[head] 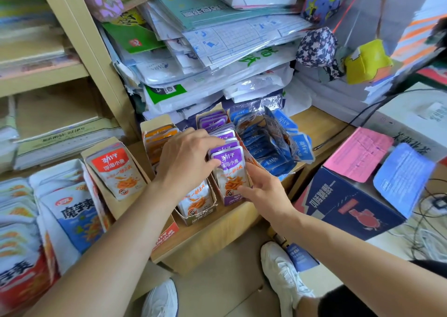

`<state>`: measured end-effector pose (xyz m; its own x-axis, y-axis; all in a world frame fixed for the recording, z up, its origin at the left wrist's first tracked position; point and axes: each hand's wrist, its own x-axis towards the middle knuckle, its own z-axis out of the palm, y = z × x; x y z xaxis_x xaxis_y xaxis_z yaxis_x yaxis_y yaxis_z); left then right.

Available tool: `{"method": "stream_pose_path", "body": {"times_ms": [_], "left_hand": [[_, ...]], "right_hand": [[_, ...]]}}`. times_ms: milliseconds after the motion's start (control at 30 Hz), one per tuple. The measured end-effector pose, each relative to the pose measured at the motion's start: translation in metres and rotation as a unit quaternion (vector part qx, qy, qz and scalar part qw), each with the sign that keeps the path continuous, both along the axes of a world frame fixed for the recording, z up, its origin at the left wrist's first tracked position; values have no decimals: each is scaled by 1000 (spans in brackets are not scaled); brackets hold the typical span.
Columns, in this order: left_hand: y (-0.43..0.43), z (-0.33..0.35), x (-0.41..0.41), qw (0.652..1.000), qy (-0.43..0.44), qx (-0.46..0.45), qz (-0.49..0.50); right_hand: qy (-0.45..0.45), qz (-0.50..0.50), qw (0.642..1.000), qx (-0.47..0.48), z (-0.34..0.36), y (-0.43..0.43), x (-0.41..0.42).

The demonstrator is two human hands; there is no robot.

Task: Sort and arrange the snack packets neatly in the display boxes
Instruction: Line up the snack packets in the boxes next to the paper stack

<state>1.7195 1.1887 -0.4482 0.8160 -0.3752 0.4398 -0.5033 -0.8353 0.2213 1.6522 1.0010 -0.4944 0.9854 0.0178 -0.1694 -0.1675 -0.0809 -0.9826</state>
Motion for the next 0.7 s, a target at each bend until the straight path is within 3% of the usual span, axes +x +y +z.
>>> {"method": "stream_pose_path", "body": {"times_ms": [333, 500, 700], "left_hand": [[18, 1, 2, 1000, 13, -28, 5], [24, 5, 8, 998, -38, -34, 34], [30, 5, 12, 994, -52, -14, 97]], "right_hand": [[32, 51, 998, 0, 2, -3, 9], [9, 50, 997, -54, 10, -3, 16], [-36, 82, 996, 9, 40, 7, 49]]}}
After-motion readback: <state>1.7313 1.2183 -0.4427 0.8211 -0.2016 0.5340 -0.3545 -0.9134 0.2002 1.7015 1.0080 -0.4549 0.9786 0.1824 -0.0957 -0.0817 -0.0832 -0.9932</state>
